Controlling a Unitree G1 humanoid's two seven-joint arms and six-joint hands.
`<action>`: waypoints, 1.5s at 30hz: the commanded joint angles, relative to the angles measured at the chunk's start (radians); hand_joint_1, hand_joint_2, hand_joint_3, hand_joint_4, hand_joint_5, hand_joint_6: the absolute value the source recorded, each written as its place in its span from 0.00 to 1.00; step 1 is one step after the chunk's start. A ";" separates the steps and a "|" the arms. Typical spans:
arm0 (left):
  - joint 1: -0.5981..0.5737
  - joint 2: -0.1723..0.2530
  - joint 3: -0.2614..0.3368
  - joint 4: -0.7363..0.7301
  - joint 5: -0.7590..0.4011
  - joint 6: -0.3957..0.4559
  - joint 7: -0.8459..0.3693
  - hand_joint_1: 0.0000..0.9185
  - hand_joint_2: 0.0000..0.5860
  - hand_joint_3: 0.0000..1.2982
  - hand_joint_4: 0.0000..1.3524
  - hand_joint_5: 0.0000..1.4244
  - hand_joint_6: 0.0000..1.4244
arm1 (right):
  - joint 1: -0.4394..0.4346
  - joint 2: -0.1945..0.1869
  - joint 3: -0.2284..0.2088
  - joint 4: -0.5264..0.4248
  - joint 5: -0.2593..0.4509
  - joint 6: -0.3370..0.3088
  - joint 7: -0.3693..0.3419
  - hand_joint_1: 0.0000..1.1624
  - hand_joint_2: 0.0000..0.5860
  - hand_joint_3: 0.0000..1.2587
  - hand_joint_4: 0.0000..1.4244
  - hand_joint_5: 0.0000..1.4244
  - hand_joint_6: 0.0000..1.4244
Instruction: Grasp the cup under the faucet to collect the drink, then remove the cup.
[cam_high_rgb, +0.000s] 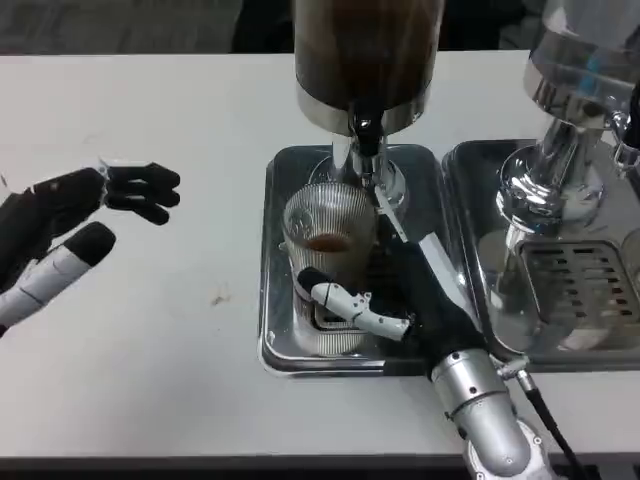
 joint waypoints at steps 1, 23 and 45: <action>0.004 0.023 0.002 -0.010 -0.005 0.011 -0.005 0.05 0.16 0.33 0.31 0.32 0.19 | -0.025 0.021 0.013 0.073 -0.004 -0.027 -0.005 0.56 0.36 0.00 0.00 0.00 0.00; 0.021 0.037 0.000 -0.012 -0.003 0.023 -0.009 0.01 0.16 0.33 0.33 0.34 0.21 | -0.066 0.101 -0.018 0.264 0.008 -0.147 -0.153 0.59 0.35 0.06 0.16 0.21 0.22; 0.049 0.047 -0.004 -0.038 0.002 0.039 -0.013 0.00 0.12 0.33 0.34 0.34 0.21 | -0.034 0.120 -0.005 0.277 -0.056 -0.190 -0.379 0.63 0.36 0.22 0.34 0.41 0.48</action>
